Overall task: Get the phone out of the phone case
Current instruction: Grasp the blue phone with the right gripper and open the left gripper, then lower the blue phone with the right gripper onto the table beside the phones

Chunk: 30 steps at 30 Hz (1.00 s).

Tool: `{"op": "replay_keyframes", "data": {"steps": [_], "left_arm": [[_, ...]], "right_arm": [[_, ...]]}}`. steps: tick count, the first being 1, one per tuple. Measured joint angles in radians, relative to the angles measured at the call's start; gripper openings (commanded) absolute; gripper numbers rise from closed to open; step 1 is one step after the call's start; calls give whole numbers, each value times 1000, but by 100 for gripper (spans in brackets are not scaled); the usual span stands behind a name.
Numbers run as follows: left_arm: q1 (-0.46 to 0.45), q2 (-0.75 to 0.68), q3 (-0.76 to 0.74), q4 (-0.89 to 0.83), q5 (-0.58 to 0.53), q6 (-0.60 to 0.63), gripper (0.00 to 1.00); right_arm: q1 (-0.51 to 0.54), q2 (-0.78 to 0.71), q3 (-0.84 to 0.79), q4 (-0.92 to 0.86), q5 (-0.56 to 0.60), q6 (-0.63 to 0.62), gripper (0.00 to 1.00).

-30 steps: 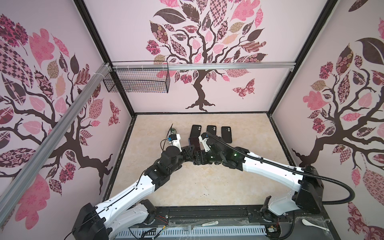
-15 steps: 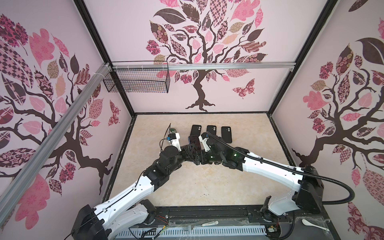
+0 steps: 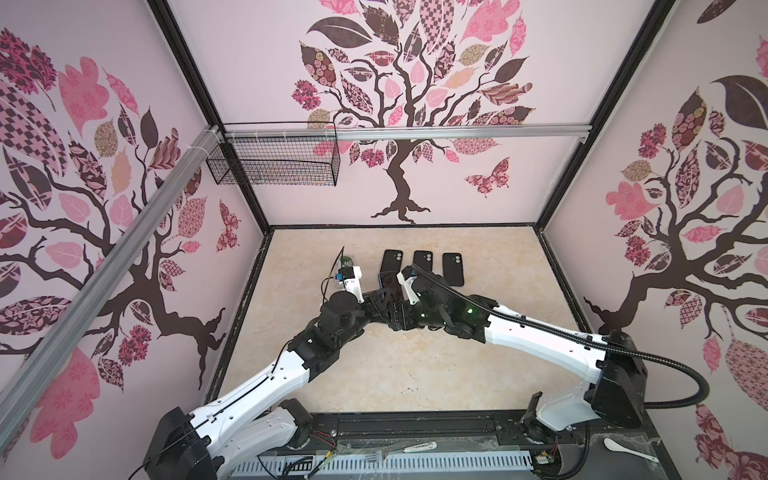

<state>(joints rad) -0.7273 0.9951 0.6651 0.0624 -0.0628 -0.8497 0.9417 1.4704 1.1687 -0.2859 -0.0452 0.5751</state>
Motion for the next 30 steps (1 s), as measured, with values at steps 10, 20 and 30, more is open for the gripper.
{"op": "replay_keyframes", "data": {"steps": [10, 20, 30], "left_arm": [[-11, 5, 10, -5, 54, 71, 91], [-11, 179, 51, -39, 49, 179, 98], [-16, 431, 137, 44, 96, 260, 98]], "right_arm": [[-43, -47, -125, -19, 71, 46, 14], [-260, -102, -229, -201, 188, 102, 5], [-397, 105, -136, -304, 203, 3, 11]]}}
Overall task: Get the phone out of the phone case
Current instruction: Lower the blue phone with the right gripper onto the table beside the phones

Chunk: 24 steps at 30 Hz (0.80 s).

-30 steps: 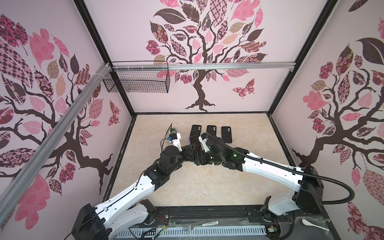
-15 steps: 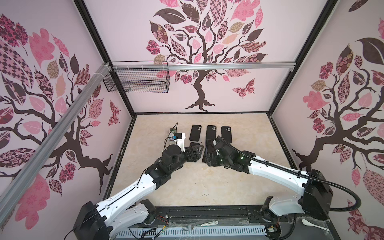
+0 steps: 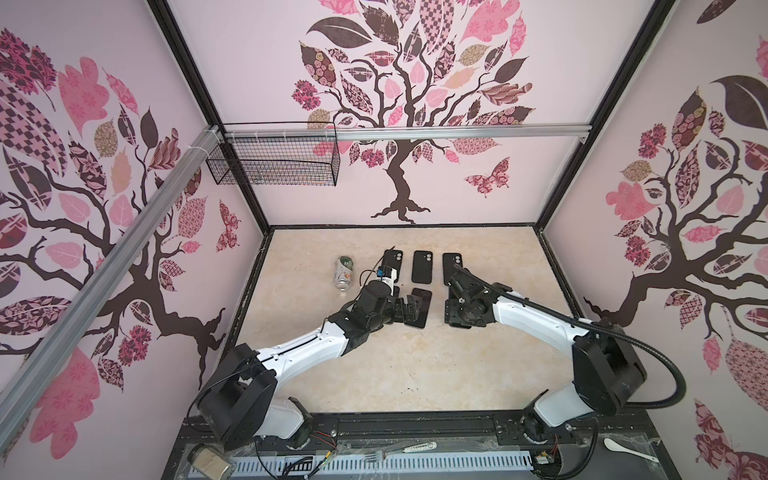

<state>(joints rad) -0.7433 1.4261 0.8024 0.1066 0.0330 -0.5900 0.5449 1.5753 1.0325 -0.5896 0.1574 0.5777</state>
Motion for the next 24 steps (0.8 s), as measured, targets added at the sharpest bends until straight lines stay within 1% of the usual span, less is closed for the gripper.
{"op": "replay_keyframes", "data": {"steps": [7, 16, 24], "left_arm": [[-3, 32, 3, 48, 18, 3, 98], [-2, 31, 3, 56, 10, -15, 98], [1, 14, 3, 35, 21, -46, 98]], "right_arm": [[-67, 150, 124, -28, -19, -61, 16], [-96, 325, 269, -100, -64, -105, 19], [-103, 377, 310, -153, -83, -126, 21]]}}
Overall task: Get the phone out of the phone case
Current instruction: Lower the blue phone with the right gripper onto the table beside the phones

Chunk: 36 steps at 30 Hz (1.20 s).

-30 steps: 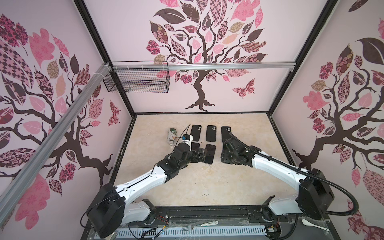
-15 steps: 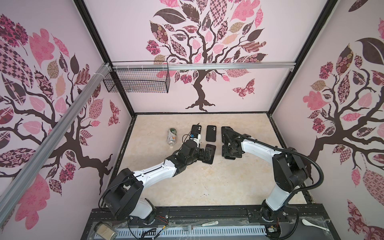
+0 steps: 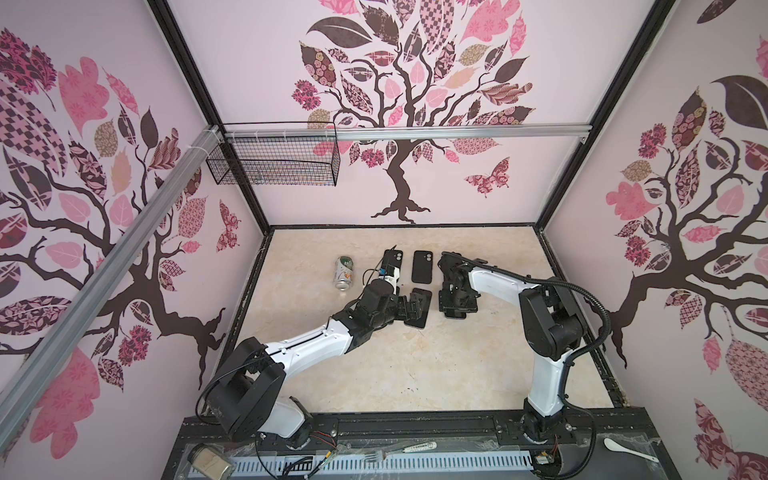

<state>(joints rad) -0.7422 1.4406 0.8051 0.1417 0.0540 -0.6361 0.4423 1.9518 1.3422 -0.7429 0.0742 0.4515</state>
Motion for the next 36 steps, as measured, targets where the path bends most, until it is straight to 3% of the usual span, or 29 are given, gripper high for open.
{"op": "replay_keyframes", "data": {"steps": [23, 36], "left_arm": [[1, -18, 0, -10, 31, -19, 98], [1, -18, 0, -10, 34, -21, 98]], "right_arm": [[-3, 16, 2, -41, -5, 19, 27], [-3, 13, -8, -35, -8, 39, 47]]}}
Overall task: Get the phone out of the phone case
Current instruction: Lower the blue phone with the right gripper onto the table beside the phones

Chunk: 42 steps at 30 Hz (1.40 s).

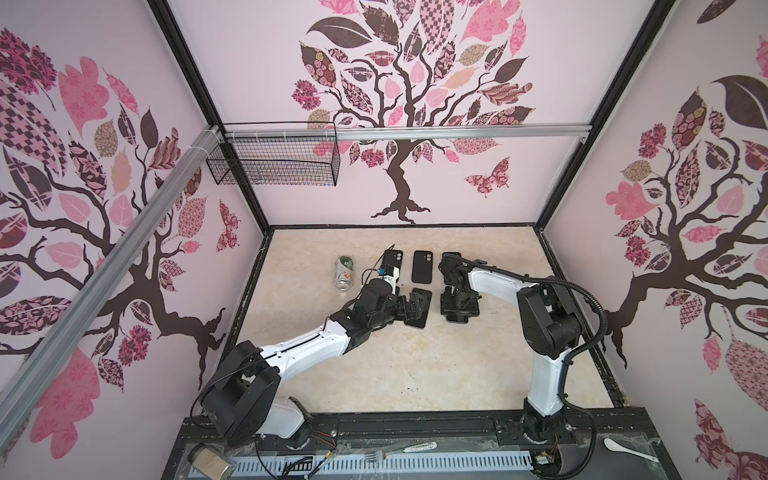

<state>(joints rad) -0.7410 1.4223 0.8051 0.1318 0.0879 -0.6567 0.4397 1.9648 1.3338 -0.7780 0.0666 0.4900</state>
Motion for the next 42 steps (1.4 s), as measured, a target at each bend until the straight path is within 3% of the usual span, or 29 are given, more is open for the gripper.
{"op": "replay_keyframes", "data": {"steps": [31, 42], "left_arm": [[0, 0, 0, 0, 1, -2, 98], [0, -3, 0, -7, -1, 0, 98]], "right_arm": [[-3, 0, -2, 0, -3, -14, 84], [-3, 0, -2, -1, 1, -23, 85]]}}
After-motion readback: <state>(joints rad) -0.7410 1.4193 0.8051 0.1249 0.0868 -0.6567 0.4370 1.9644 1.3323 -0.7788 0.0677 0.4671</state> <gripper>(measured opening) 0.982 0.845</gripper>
